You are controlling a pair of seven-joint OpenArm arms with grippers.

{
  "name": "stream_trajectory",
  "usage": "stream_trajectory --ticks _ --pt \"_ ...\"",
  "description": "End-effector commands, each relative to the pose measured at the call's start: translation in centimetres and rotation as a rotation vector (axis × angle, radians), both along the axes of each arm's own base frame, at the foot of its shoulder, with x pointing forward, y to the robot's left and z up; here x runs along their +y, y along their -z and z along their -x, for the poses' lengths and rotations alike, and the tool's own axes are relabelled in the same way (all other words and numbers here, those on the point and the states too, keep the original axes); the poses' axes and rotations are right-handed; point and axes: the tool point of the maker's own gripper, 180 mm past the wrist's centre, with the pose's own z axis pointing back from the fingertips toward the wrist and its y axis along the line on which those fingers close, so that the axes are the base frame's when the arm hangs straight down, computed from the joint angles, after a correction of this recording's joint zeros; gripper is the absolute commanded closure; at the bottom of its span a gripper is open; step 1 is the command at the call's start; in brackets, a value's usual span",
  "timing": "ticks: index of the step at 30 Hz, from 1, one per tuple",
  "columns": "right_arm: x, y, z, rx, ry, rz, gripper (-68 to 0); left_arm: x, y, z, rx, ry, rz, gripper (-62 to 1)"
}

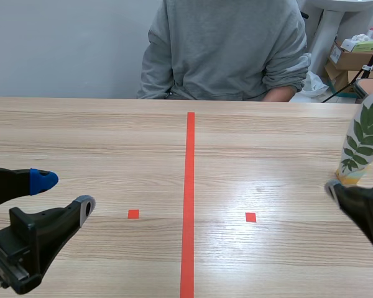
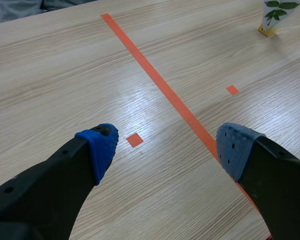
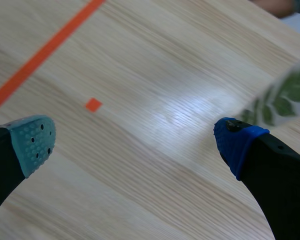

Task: Do the leaf sorting experiment

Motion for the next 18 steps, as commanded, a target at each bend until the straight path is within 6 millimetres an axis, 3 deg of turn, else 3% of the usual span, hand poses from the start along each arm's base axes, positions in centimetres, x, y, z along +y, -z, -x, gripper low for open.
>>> stream_trajectory --ticks 1,6,18 --pt "0.2 -0.2 0.0 -0.011 -0.03 -0.028 -67.9 -0.2 -0.9 -0.3 -0.031 0.009 0.016 -43.7" --pt "2.4 -1.2 1.0 -0.049 -0.148 -0.105 -67.9 -0.2 -1.3 -0.9 -0.053 0.009 0.016 -43.7" --pt "2.7 -1.1 1.7 -0.041 -0.151 -0.131 -67.9 -0.2 -1.4 -1.0 -0.056 0.009 0.013 -43.7"
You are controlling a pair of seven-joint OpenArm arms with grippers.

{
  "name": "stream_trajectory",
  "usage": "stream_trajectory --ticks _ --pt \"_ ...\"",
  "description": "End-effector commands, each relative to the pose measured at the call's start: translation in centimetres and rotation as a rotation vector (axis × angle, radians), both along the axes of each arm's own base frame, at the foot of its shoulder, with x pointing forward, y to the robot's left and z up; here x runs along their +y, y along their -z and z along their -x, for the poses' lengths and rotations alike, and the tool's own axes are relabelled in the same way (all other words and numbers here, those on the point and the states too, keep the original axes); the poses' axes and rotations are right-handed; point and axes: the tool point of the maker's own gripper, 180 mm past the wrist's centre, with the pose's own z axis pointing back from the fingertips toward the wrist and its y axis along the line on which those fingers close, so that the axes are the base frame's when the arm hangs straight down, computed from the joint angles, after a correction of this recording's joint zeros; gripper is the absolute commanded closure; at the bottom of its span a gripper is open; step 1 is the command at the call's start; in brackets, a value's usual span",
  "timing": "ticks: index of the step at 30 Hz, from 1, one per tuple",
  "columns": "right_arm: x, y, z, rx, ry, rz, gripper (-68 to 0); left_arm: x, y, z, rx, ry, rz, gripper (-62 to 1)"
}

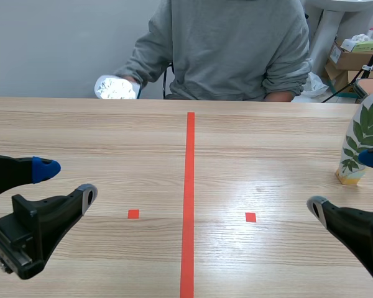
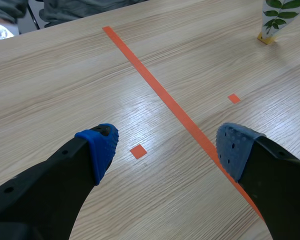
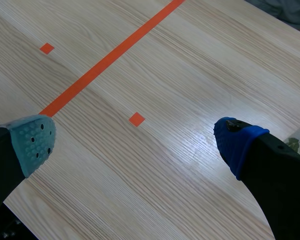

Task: Do the leaf sorting experiment

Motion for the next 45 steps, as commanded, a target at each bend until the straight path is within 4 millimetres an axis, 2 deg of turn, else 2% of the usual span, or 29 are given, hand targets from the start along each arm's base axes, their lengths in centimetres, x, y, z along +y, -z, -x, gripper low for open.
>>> stream_trajectory --ticks 1,5,14,45 --pt "0.01 -0.58 -0.21 -0.017 -0.009 -0.018 -67.9 -0.02 -0.62 -0.14 -0.02 -0.004 0.013 -43.7" --pt "0.3 -1.16 -0.3 -0.025 -0.004 -0.068 -67.9 -0.02 -0.61 -0.13 -0.019 -0.004 0.013 -43.7" --pt "-0.07 -0.27 -0.07 0.013 0.004 -0.045 -67.9 -0.02 -0.58 -0.12 -0.018 -0.004 0.012 -43.7" --pt "-0.06 -0.31 -0.1 0.011 0.004 -0.046 -67.9 -0.02 -0.59 -0.13 -0.019 -0.004 0.012 -43.7"
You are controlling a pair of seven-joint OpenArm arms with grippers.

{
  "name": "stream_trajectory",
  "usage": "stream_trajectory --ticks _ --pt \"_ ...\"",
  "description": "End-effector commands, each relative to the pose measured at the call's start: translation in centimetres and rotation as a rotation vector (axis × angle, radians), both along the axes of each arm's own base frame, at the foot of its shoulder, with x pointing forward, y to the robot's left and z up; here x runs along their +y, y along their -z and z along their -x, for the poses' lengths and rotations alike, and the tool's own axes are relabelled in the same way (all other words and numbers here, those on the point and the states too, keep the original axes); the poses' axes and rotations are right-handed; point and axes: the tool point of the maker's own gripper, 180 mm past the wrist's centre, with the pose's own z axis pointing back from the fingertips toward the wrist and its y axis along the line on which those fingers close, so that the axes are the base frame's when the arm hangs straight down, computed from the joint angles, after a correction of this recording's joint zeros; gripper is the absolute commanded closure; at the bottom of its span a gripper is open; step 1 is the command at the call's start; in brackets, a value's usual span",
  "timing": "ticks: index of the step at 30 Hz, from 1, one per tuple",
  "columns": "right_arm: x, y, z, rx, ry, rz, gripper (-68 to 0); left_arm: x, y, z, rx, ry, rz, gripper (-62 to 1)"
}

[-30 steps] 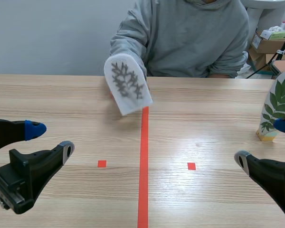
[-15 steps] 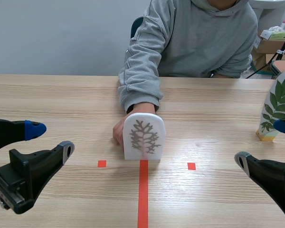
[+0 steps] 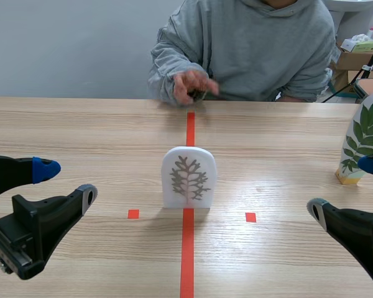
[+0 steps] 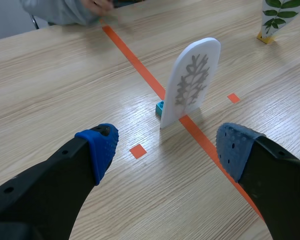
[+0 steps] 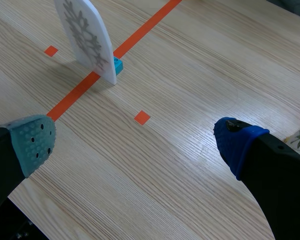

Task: Do the leaf sorting experiment

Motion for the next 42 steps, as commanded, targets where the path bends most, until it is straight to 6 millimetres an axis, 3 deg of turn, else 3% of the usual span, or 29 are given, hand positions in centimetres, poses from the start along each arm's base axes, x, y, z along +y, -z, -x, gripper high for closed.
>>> stream_trajectory --ticks 1,42 --pt "0.05 -0.61 -0.22 -0.021 -0.014 -0.007 -67.9 -0.02 -0.62 -0.14 -0.02 -0.004 0.013 -43.7" --pt "-0.2 0.08 -0.01 0.013 -0.012 0.022 -67.9 -0.02 -0.62 -0.14 -0.02 -0.004 0.013 -43.7"
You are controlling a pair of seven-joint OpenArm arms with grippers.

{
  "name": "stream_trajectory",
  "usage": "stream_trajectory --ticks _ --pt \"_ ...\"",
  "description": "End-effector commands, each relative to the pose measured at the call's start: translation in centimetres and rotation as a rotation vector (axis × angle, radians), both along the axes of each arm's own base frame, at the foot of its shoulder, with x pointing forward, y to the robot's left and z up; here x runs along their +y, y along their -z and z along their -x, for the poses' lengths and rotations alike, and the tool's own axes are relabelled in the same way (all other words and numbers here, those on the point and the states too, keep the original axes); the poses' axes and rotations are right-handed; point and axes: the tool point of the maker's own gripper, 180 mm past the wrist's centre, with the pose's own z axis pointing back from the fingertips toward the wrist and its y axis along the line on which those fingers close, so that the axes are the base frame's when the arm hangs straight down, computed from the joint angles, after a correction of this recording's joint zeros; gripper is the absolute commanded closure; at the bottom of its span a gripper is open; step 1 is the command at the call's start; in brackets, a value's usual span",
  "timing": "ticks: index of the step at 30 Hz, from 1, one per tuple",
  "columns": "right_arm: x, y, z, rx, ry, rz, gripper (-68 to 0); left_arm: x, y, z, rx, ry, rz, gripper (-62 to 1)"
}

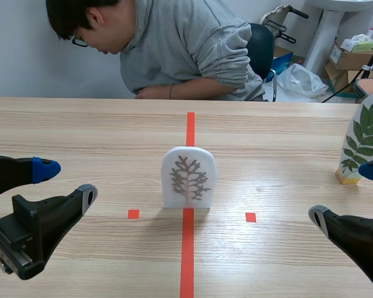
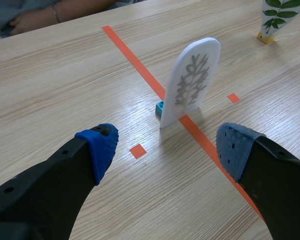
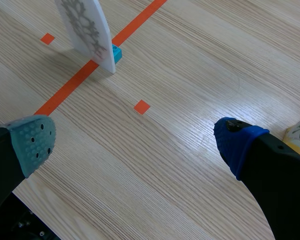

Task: Do the leaf sorting experiment

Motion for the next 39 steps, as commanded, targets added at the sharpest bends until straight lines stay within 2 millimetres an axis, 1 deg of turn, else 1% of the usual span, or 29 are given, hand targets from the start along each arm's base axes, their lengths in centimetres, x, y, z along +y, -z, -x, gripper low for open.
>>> stream_trajectory --ticks 1,17,21,24,28,31,36,39 --pt "0.1 -0.7 -0.3 -0.024 -0.015 -0.006 -67.9 0.0 -0.6 -0.1 -0.02 -0.004 0.013 -43.7" --pt "-0.1 -0.7 -0.7 -0.027 -0.015 0.011 -67.9 0.0 -0.6 -0.1 -0.02 -0.004 0.013 -43.7" --pt "-0.4 -0.1 -0.6 -0.008 -0.025 0.058 -67.9 0.0 -0.6 -0.1 -0.02 -0.004 0.013 -43.7" --pt "-0.4 0.5 -0.9 0.005 -0.06 0.095 -67.9 0.0 -0.6 -0.1 -0.02 -0.004 0.013 -43.7" --pt "-0.8 1.6 -2.2 0.018 -0.096 0.129 -67.9 0.0 -0.6 -0.1 -0.02 -0.004 0.013 -43.7" --pt "-0.8 2.1 -3.7 0.014 -0.115 0.141 -67.9 0.0 -0.6 -0.1 -0.02 -0.005 0.013 -43.7" --pt "0.3 2.7 -6.0 0.006 -0.163 0.137 -67.9 0.0 -0.6 -0.1 -0.02 -0.005 0.013 -43.7" --pt "1.4 3.3 -7.3 0.006 -0.203 0.14 -67.9 0.0 -0.6 -0.1 -0.02 -0.005 0.013 -43.7"
